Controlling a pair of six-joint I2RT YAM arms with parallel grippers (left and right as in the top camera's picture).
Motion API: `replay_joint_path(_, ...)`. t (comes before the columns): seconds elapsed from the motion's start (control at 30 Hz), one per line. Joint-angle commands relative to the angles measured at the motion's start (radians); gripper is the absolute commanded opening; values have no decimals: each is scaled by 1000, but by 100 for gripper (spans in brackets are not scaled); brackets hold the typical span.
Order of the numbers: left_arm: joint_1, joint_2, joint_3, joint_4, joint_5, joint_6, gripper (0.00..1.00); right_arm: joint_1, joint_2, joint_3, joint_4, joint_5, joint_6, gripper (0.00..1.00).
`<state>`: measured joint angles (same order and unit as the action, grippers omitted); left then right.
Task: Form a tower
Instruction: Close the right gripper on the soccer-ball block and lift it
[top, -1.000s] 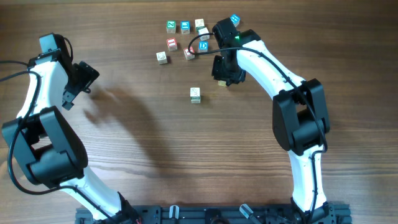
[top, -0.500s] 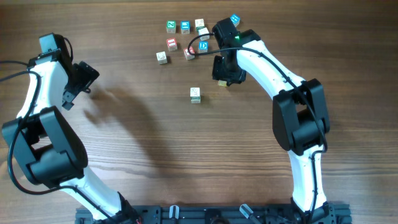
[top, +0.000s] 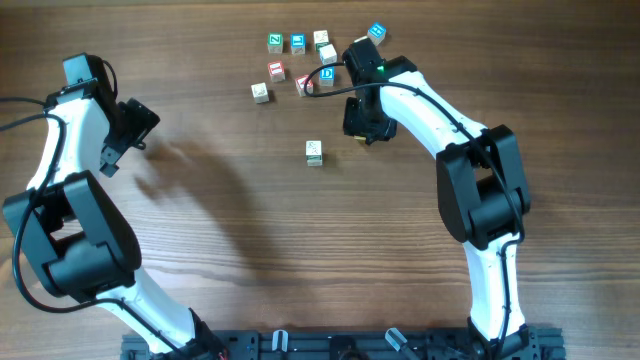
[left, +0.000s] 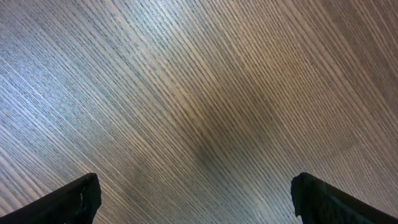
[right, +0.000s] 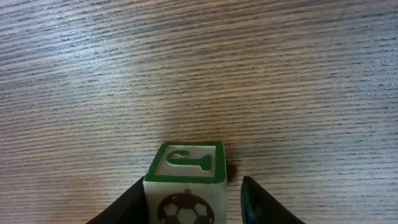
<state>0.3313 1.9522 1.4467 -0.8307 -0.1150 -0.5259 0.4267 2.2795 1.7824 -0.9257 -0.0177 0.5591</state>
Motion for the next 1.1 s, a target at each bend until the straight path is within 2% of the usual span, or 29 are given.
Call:
replay_joint_path(0.0,3,-20,10,0,-10,-3,100,2,21,-6,13,18,-6,47)
replay_joint_path(0.2,3,-20,10,0,-10,-3,100,2,21,-6,22,-3,-6,58)
replay_joint_path(0.73,3,-20,10,0,-10,-3,100,2,21,-6,36,-8,-6,57)
replay_joint_path(0.8,3,-20,10,0,-10,-3,100,2,20,-1,35,-8,-10,50)
replay_joint_path(0.83,3,-20,10,0,-10,-3,100,2,17,6,32,-8,-9,49)
replay_joint_path(1.07,3,-20,10,0,-10,-3,100,1,-10,30,39,-8,-10,57)
